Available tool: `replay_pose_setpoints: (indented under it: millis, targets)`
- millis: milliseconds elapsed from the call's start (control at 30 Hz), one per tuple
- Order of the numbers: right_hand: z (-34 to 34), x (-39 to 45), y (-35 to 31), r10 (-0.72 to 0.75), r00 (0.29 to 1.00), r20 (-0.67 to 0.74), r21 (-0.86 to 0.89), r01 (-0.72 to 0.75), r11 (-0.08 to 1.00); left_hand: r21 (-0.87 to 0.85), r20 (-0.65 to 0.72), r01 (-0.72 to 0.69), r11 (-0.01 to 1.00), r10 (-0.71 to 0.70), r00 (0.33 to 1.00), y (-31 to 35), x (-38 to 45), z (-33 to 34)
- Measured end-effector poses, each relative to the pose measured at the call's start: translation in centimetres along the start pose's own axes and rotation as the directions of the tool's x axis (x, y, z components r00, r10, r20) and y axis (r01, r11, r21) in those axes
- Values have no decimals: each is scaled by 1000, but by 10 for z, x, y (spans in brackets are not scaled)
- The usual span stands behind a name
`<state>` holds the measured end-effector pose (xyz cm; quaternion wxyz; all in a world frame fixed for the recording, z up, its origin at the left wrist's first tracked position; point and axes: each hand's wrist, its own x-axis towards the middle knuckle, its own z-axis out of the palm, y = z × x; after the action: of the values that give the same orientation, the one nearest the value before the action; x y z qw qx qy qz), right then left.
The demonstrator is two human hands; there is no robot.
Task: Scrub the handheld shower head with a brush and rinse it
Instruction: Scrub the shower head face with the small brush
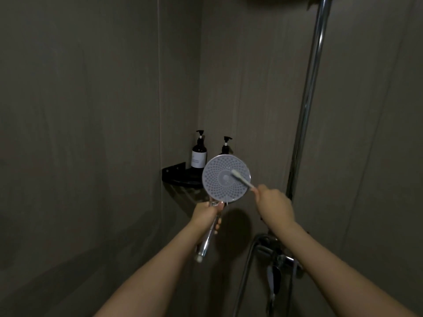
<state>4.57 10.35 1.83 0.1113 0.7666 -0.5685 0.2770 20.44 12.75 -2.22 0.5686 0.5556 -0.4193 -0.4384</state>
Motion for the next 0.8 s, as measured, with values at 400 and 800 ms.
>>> replay_pose_setpoints:
  millis: [400, 800]
  targets:
    - [-3, 11, -5, -106, 993, 49, -60, 109, 992, 50, -16, -22, 998, 23, 1000, -6, 1, -7]
    - [-8, 32, -14, -119, 992, 37, -27, 120, 992, 65, -12, -37, 997, 38, 999, -3, 2, -14]
